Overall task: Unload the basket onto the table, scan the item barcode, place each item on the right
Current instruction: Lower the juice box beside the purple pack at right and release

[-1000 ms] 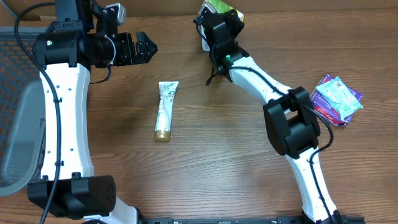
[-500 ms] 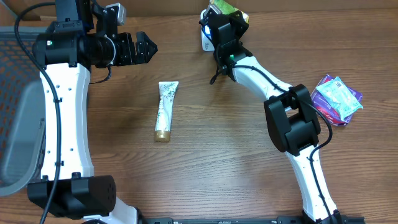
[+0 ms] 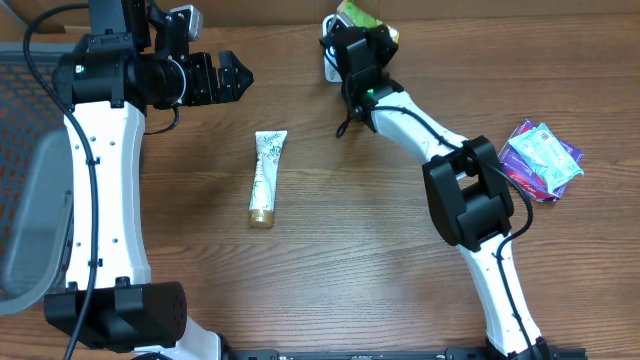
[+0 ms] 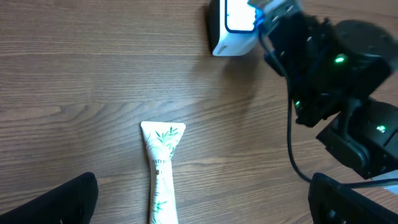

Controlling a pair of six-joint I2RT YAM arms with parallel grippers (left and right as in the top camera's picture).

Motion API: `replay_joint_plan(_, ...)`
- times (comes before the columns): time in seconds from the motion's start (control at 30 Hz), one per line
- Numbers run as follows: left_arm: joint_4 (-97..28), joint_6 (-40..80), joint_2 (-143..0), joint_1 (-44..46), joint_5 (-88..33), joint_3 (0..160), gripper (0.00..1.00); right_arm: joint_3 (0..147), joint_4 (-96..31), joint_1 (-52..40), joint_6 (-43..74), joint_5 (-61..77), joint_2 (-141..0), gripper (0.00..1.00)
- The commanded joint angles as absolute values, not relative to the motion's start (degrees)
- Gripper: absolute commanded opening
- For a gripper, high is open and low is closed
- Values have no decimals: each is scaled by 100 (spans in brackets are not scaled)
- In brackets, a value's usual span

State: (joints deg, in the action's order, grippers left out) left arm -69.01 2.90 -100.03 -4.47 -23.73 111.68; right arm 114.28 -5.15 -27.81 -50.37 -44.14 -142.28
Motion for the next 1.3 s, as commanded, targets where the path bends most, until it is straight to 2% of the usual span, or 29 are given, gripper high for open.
replay_joint_plan(0.0, -6895, 322, -10018, -403, -2377, 11170, 100, 11574, -969, -2961, -4213, -4530, -13423, 4)
replay_joint_plan(0.17, -6897, 322, -10018, -401, -2377, 11170, 100, 11574, -3142, -3192, -2532, -3813, -12175, 4)
replay_joint_plan(0.3, -6895, 322, -10018, -401, -2377, 11170, 100, 11574, -4910, -3164, -331, -2563, -11122, 4)
replay_joint_plan(0.4, -6895, 322, -10018, -399, -2377, 11170, 100, 11574, -6187, -2797, 1000, -1667, -10519, 4)
replay_joint_plan(0.57, -6897, 322, -10018, -401, -2377, 11170, 100, 11528, -7765, -1785, 2169, -720, -10324, 4)
replay_joint_plan(0.73, -6897, 322, -10018, -401, -2377, 11170, 99, 10615, -7518, -1055, 2257, -64, -10377, 4)
replay_joint_plan(0.97, -6895, 322, -10018, -401, -2377, 11170, 100, 8779, -6075, -738, 2248, 89, -10377, 4)
replay_joint_plan(1.27, -6895, 322, -10018, -401, -2377, 11170, 100, 7210, -4635, -644, 2252, -1096, -10377, 5)
